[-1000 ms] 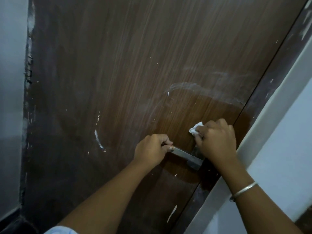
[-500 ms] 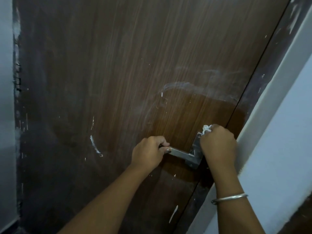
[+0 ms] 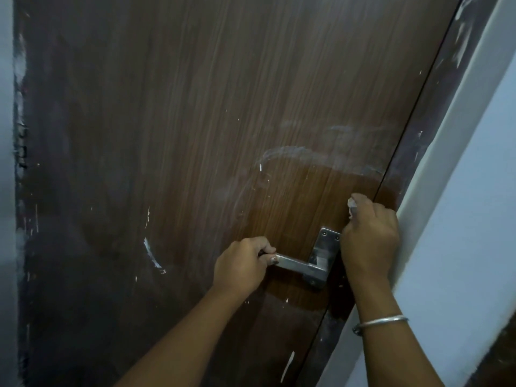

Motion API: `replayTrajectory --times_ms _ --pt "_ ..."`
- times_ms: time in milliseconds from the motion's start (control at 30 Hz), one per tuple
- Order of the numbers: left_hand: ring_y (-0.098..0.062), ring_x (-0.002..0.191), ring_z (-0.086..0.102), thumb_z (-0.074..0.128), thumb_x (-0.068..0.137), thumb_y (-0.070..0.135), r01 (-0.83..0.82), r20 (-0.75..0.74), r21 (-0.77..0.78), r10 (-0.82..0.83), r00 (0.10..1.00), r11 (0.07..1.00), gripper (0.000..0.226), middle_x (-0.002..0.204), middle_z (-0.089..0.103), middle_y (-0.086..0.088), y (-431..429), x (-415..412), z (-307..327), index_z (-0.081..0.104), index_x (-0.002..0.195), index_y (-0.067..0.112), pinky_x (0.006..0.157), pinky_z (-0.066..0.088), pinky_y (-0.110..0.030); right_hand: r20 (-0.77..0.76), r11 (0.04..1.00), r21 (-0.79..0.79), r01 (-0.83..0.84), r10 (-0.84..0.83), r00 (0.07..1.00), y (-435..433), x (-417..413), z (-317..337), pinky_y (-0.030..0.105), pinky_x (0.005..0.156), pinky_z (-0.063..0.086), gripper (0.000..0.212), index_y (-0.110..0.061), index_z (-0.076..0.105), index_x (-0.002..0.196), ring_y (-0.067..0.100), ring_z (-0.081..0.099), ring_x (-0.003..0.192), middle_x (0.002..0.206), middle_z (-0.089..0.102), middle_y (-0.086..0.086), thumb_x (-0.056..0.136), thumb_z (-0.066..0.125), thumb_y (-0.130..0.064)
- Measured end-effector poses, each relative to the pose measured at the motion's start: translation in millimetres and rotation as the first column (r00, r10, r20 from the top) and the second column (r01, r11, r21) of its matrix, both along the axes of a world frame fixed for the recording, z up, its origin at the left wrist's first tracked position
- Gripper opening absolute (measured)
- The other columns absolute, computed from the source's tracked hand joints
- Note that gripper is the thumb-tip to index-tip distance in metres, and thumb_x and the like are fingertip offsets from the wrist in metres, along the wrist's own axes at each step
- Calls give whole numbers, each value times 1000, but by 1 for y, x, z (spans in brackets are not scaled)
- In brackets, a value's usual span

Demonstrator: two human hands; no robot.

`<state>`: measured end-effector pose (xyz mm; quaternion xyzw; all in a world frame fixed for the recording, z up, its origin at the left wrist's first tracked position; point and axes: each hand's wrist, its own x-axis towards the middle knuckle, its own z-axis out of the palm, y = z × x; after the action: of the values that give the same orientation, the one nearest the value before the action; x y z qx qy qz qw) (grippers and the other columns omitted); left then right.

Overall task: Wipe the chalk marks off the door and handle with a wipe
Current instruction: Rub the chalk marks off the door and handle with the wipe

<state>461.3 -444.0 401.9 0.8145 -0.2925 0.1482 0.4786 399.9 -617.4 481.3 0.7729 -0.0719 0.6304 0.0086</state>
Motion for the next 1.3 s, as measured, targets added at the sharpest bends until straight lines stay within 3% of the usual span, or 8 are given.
replayTrajectory --times_ms 367,500,600,700,900,1067,1200,1300 --pt "0 75 59 61 86 32 -62 30 19 62 998 998 3 88 67 16 -2 -1 0 62 86 34 61 46 -22 -275 883 -444 -149 24 961 50 57 39 34 72 54 31 8 65 107 36 63 84 107 67 22 76 66 8" --pt "-1 70 56 62 84 36 -112 45 36 111 993 993 4 87 67 16 -2 -1 -1 62 88 35 56 40 -23 -413 697 -676 -240 -90 906 64 66 37 27 73 53 32 0 66 110 28 63 92 114 67 15 78 67 -6" --pt "-5 74 59 62 83 38 -143 71 39 140 988 989 9 88 68 15 -3 -3 -1 63 91 34 57 39 -23 -596 586 -719 -373 -244 765 63 72 31 31 107 29 44 -3 43 136 28 35 133 146 40 12 95 28 -9" --pt "-8 83 62 58 85 36 -164 121 80 154 981 983 10 92 69 12 -4 -7 0 62 94 33 61 40 -24 -651 504 -737 -452 -348 675 57 72 30 35 115 5 44 -13 37 141 22 14 143 154 26 2 98 35 -11" --pt "-12 90 61 47 90 18 -178 204 236 131 970 955 28 100 67 9 3 -14 5 58 108 36 64 44 -28 -634 349 -769 -535 -520 573 39 59 18 38 115 2 42 -21 40 139 19 11 144 154 25 -4 97 41 -16" --pt "-12 93 59 52 88 14 -126 218 323 55 974 938 36 104 63 7 9 -23 10 52 117 36 68 43 -26 -659 442 -752 -489 -500 562 12 32 13 39 115 8 39 -16 49 132 22 20 141 150 35 -1 94 48 -12" --pt "-11 92 57 52 88 15 -82 200 350 11 980 933 33 102 61 7 11 -28 16 53 117 31 71 44 -25 -519 756 -644 -122 -314 795 -7 2 22 41 104 29 59 -5 59 121 32 51 122 130 57 15 65 78 -4" --pt "-10 85 56 52 87 15 -100 216 397 13 976 912 29 96 61 5 6 -32 21 55 114 25 66 41 -22 -366 918 -379 115 -263 893 -12 -5 28 47 106 30 66 6 42 133 44 38 129 138 42 29 72 66 10"
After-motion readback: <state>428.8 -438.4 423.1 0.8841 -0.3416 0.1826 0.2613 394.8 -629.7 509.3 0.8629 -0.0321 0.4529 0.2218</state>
